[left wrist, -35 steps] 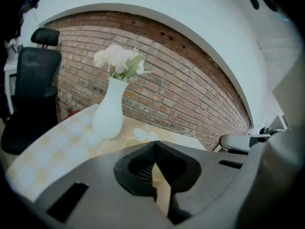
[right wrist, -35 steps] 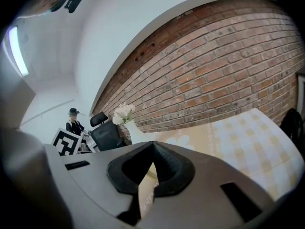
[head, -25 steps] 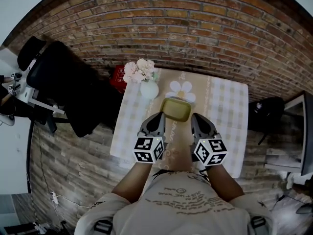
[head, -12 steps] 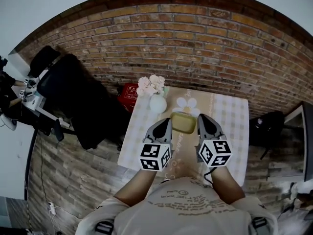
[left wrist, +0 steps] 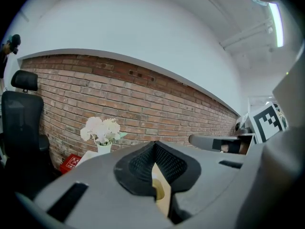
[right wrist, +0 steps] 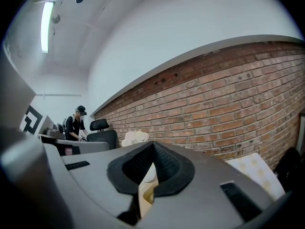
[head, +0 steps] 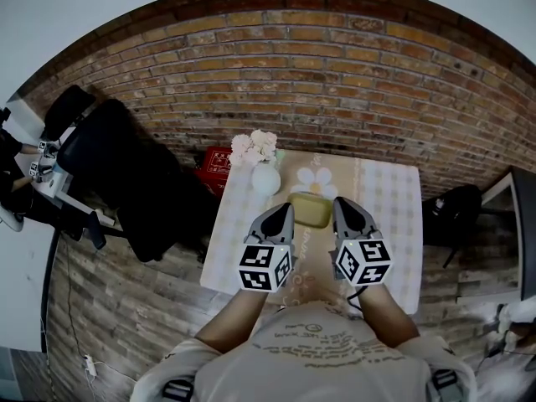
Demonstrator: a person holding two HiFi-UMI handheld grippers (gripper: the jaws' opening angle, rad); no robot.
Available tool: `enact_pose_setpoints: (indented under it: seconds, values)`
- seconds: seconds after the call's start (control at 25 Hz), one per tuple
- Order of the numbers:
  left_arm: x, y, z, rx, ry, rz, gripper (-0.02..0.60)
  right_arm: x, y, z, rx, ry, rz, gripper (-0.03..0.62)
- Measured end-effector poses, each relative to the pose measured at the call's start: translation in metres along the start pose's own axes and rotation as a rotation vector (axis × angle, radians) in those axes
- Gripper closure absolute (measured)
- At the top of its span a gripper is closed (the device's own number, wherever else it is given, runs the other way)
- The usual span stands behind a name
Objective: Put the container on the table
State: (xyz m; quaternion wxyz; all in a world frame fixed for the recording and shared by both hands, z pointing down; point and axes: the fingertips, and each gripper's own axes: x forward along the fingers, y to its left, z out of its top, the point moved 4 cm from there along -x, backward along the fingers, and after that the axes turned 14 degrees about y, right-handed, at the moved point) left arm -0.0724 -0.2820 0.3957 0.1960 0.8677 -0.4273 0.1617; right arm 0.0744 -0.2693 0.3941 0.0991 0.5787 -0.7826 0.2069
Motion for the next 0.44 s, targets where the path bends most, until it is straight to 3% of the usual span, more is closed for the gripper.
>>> enact_pose_setpoints:
  seconds: [0.44]
  values:
    - [0.0058,-0.0026,-0.0006,-0.021,0.006,-0.006,0.575,0.0008,-0.0069,-0.0062,0.011,0.022,0.006,0.592]
